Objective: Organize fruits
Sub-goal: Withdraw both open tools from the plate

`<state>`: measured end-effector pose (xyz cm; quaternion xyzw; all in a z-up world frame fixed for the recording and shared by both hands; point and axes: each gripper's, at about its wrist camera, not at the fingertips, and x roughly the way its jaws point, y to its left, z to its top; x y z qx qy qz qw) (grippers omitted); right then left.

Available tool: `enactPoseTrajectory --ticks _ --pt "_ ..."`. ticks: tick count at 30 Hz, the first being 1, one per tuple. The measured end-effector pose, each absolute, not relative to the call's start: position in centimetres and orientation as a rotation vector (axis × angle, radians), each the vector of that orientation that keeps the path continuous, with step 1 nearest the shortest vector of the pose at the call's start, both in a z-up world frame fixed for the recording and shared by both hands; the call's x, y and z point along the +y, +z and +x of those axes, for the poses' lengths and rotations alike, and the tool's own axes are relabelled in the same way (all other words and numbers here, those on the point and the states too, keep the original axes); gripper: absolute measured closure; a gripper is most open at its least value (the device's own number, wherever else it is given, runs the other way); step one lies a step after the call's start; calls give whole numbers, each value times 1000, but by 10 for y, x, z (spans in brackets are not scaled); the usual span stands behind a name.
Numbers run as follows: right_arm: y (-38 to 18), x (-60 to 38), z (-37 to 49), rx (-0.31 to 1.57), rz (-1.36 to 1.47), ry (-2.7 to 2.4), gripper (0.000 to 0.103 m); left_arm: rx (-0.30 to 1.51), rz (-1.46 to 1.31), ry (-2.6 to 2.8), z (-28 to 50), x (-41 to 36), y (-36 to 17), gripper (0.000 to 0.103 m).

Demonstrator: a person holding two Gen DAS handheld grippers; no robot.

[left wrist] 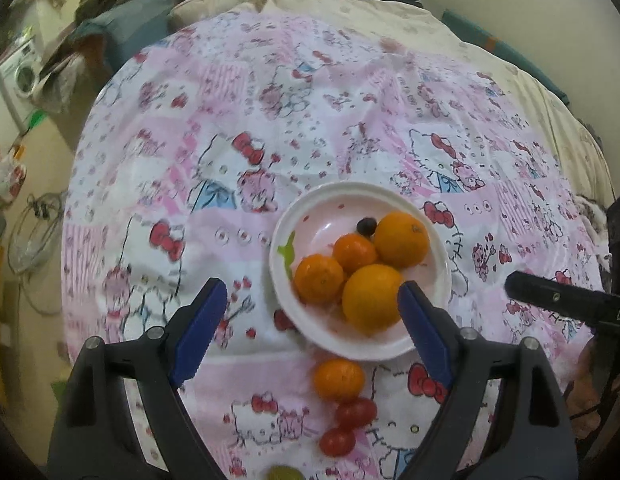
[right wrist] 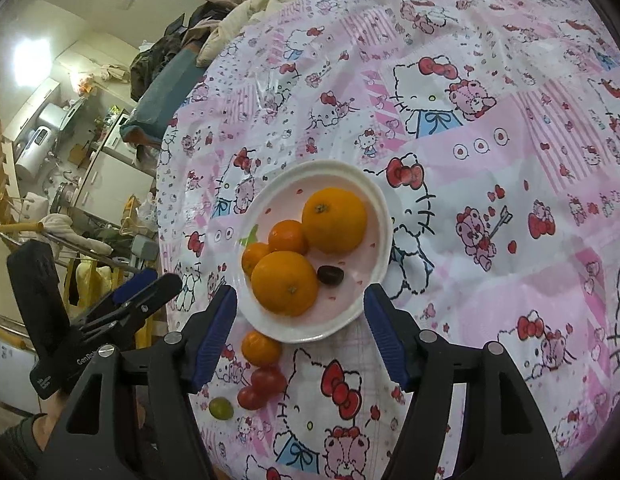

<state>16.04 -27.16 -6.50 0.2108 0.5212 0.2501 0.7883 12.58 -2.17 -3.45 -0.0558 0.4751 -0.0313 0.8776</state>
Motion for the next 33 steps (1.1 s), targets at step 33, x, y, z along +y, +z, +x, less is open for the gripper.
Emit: enactPoseTrajectory --ticks 33 --pt "-131 -218 126 1379 535 610 33 1104 -372 157 74 45 -70 18"
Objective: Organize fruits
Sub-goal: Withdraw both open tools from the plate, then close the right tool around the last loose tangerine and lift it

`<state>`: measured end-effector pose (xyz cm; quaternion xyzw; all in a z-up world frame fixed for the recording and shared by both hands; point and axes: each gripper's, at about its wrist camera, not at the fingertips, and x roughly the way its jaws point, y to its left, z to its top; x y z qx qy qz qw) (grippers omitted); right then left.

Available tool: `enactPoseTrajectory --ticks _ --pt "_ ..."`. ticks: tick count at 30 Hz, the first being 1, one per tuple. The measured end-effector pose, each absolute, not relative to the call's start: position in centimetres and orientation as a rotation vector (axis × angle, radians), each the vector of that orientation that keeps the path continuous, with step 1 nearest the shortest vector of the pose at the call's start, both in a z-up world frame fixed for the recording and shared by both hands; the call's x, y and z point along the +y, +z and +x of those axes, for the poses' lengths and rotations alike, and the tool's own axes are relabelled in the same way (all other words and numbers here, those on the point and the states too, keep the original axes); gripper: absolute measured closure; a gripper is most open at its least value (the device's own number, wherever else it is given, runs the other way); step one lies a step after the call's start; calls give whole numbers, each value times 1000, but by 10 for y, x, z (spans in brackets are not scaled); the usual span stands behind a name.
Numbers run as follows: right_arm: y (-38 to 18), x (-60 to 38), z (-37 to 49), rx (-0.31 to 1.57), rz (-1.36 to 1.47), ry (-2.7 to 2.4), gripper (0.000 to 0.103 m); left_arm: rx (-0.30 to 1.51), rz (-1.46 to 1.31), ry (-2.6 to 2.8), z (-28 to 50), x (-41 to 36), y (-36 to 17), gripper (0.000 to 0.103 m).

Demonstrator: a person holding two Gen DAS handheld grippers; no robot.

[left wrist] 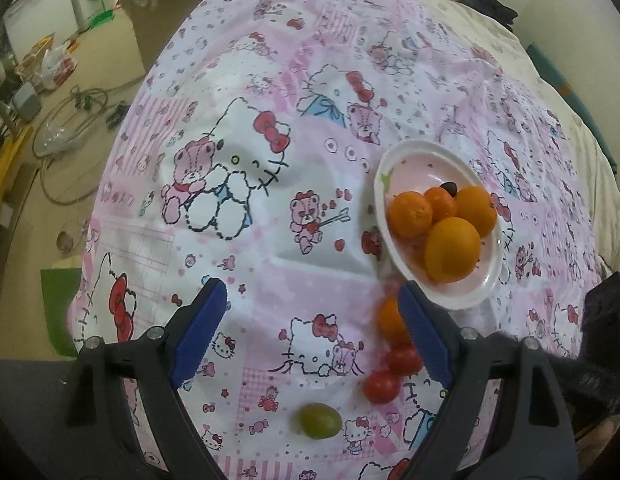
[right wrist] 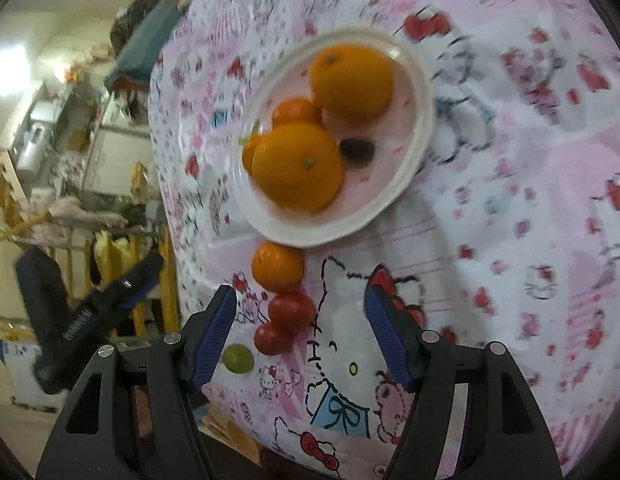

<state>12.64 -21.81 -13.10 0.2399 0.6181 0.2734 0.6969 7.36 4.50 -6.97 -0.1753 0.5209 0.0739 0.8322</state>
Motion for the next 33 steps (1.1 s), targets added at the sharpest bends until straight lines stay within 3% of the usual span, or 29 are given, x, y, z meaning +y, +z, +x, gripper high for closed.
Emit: enactPoseTrajectory --ticks 4,11,13,29,33 --pt "-143 -177 132 1414 423 644 35 1102 -381 162 71 51 -69 18" --pt "-158 -134 140 1435 300 660 49 1100 -344 168 66 62 -73 18" --pt "-159 -132 138 1428 256 650 58 1107 -335 173 65 65 -77 18" --pt "-102 -182 123 1278 374 695 60 1217 -142 -40 61 12 -97 19" --pt "-88 -203 122 1226 394 656 60 1254 -88 -127 59 -11 -102 25"
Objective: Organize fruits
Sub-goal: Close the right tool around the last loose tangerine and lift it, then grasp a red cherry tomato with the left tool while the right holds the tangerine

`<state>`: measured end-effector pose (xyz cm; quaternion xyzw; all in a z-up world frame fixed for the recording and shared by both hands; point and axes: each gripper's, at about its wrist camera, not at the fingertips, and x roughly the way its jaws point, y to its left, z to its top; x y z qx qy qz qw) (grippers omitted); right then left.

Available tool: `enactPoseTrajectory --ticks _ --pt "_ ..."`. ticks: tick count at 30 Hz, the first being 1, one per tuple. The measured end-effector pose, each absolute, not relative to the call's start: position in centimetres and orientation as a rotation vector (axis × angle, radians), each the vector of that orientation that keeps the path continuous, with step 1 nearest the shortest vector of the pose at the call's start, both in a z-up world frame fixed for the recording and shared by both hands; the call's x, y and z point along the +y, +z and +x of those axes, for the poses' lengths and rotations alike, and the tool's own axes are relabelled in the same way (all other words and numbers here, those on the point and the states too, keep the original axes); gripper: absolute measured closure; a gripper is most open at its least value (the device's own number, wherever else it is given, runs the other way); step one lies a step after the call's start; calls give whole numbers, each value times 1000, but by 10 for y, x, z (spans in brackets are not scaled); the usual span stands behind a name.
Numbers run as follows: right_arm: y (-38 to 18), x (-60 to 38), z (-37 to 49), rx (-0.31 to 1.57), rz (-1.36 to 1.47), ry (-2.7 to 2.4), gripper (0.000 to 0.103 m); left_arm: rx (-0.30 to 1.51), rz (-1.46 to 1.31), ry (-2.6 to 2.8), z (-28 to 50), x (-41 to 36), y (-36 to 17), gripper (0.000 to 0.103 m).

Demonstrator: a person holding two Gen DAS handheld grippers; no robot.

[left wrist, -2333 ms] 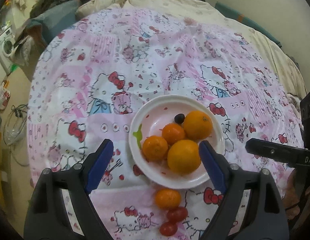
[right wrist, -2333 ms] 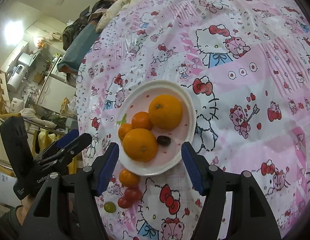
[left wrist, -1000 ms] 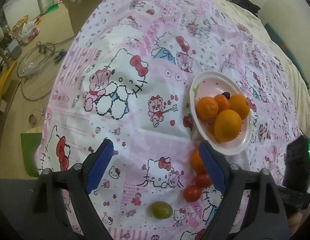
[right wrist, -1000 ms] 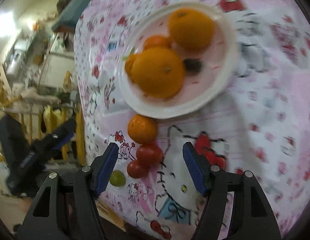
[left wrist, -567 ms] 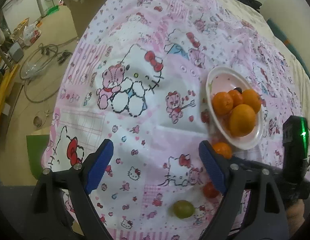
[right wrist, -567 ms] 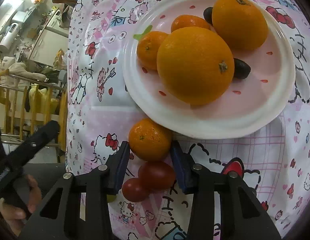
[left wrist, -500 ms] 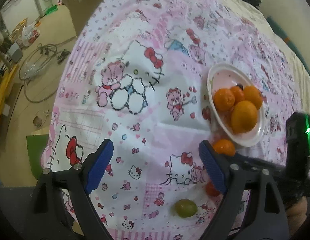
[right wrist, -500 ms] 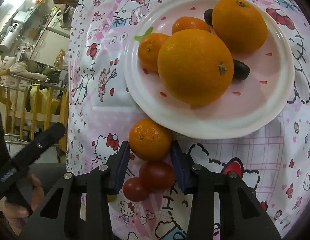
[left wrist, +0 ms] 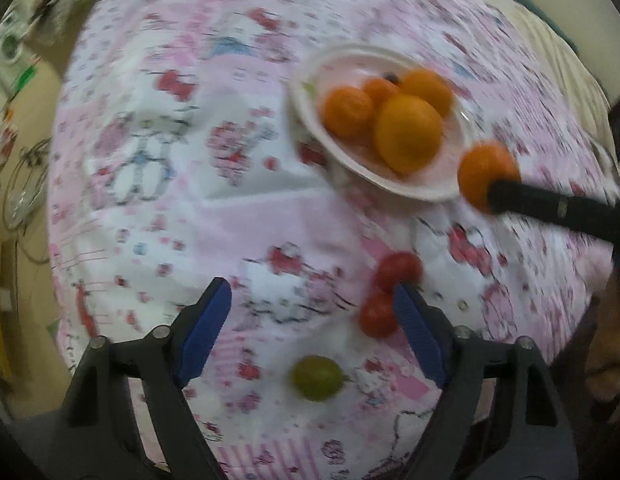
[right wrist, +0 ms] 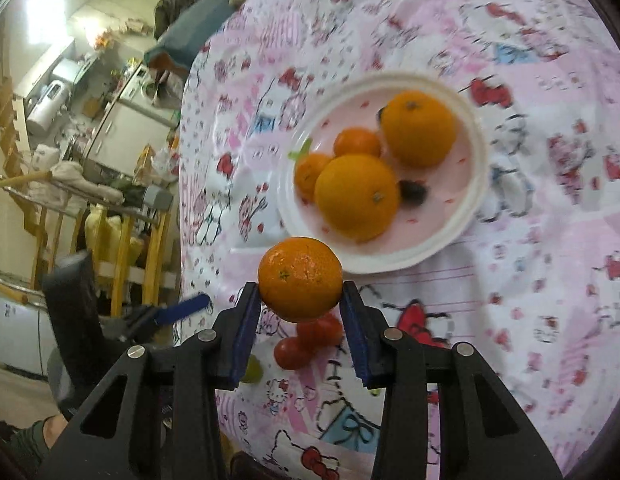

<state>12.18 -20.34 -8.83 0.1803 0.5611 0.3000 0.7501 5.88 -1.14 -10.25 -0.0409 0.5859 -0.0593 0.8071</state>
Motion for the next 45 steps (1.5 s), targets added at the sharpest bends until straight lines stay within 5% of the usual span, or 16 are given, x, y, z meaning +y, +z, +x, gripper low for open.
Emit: enactPoseTrajectory --ticks 9,14,16,45 --pt "-82 -243 123 1184 454 587 60 1357 27 -208 60 -53 -121 37" --pt "-84 -250 122 1184 450 575 60 1415 124 -229 62 -75 -137 54" --pt "-84 -252 121 1186 449 571 60 1410 161 -220 62 -79 -138 76" --pt "-62 -279 114 1104 478 537 60 1202 21 -75 59 -35 -58 76"
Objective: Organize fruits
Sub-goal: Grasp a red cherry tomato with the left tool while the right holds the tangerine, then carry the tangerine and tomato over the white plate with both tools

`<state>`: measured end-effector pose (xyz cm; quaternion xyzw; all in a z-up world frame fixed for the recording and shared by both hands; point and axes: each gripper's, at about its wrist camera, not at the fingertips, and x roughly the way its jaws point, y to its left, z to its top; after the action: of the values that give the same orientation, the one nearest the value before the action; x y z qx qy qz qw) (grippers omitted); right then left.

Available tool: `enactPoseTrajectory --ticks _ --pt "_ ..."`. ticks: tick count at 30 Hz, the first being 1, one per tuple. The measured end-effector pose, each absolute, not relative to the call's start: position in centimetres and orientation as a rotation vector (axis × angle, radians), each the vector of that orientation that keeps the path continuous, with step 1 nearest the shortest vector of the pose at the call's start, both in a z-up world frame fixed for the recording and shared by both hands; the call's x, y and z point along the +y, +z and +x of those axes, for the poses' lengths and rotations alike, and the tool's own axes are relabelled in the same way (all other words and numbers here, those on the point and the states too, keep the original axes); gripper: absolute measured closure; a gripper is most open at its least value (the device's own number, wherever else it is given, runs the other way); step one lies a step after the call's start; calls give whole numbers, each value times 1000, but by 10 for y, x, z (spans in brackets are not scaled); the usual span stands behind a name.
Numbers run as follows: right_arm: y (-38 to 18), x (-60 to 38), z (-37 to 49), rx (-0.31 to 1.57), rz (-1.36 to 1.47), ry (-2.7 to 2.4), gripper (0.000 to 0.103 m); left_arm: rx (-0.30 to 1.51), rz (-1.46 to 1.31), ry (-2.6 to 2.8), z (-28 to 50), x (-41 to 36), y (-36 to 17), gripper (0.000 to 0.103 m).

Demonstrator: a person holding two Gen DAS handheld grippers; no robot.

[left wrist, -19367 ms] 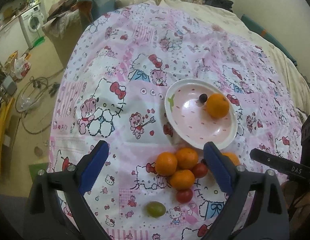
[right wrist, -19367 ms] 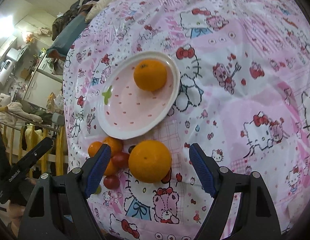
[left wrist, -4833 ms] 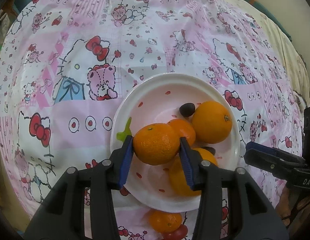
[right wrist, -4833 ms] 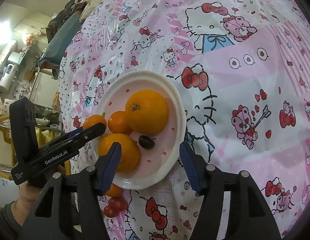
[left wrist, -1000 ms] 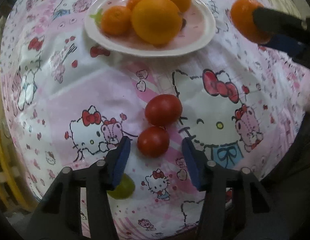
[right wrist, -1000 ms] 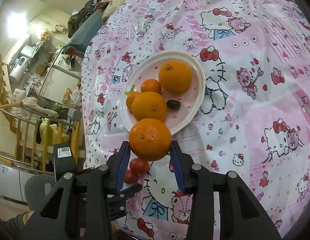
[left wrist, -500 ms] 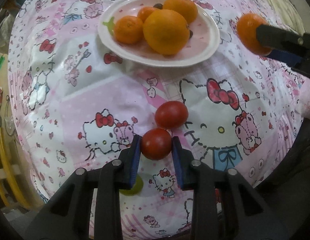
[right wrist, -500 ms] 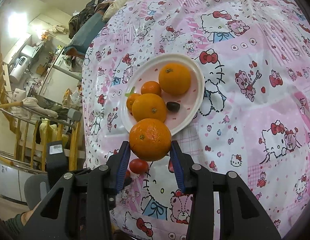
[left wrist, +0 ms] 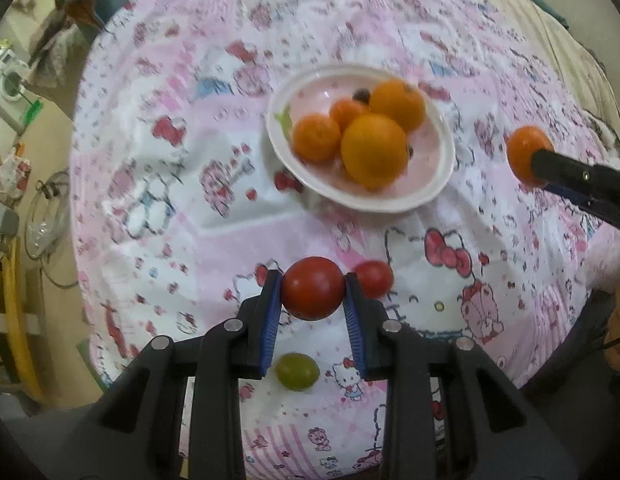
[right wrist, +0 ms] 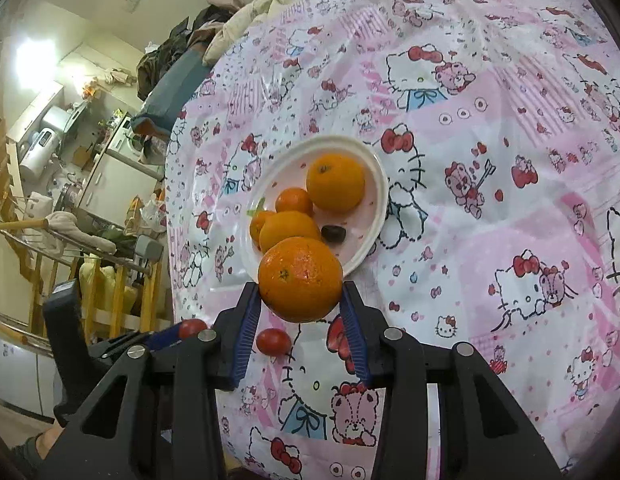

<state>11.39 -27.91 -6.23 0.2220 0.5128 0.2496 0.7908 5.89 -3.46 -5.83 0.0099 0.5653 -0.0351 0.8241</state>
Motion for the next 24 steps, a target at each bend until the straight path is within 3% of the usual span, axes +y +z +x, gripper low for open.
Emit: enactPoseTrajectory --ticks 24 --pt "-16 -295 139 958 411 498 60 1091 -58 -53 125 -20 -15 76"
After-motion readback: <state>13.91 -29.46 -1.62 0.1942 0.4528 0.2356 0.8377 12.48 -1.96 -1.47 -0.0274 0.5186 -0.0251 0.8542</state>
